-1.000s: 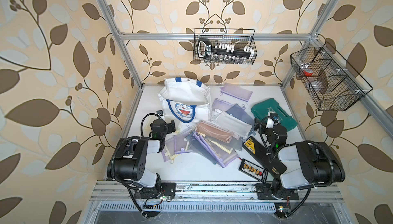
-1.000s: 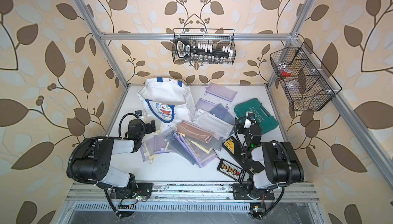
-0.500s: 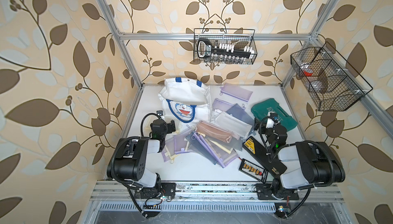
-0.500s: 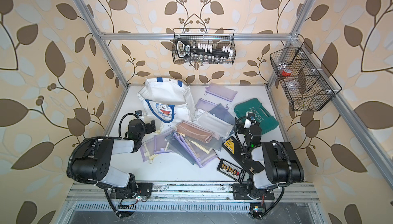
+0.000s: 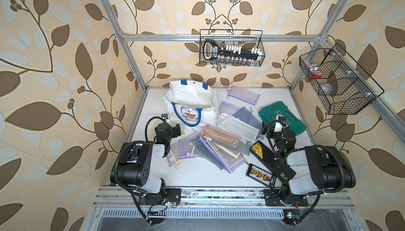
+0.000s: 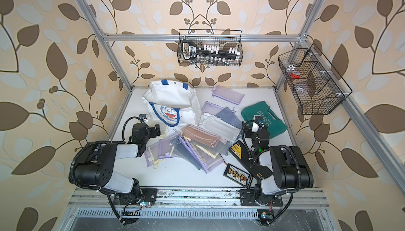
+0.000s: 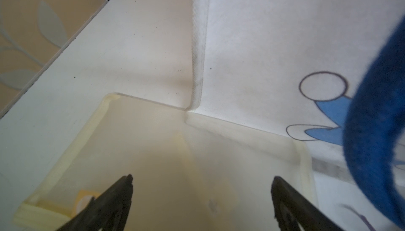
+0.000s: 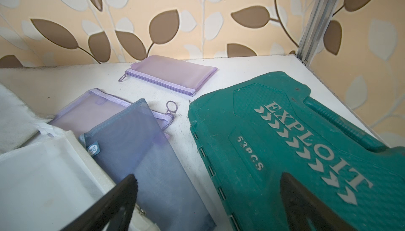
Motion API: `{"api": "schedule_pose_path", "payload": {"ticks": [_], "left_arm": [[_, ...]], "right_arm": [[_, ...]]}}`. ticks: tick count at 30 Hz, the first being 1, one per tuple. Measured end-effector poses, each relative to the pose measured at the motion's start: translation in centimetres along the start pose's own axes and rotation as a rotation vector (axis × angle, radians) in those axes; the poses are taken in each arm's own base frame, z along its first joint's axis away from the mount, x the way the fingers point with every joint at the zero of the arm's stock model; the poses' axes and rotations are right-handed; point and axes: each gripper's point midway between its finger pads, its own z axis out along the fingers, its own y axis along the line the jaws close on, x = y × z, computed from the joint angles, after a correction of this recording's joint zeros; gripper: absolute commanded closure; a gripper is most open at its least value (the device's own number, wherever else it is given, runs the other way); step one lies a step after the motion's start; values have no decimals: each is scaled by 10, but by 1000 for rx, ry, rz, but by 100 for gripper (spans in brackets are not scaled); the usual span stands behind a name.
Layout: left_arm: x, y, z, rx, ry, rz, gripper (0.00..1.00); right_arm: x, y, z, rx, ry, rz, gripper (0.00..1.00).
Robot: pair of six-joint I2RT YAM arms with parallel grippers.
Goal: Put the pencil pouch into the canvas bag
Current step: Pick up the pencil pouch.
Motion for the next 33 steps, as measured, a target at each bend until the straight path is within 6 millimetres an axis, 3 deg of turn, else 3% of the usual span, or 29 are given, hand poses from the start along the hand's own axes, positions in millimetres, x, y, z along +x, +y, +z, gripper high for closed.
{"api": "schedule_pose_path", "payload": {"ticks": [10, 13, 21, 27, 33], "left_arm": [[1, 2, -3, -9, 15, 1, 1], [-6, 4, -11, -20, 11, 1, 1], [-52, 7, -55, -32, -63, -71, 1], [-58, -2, -89, 33, -50, -162, 1], [-74, -19, -120, 110, 31, -310, 1]], "right_arm": [[0, 2, 2, -10, 19, -2, 0], [-13, 5, 7, -25, 17, -10, 0], [-64, 11, -21, -34, -80, -27, 0], [-80, 10, -42, 8, -65, 43, 0], [-95, 0, -40, 105, 55, 181, 0]]}}
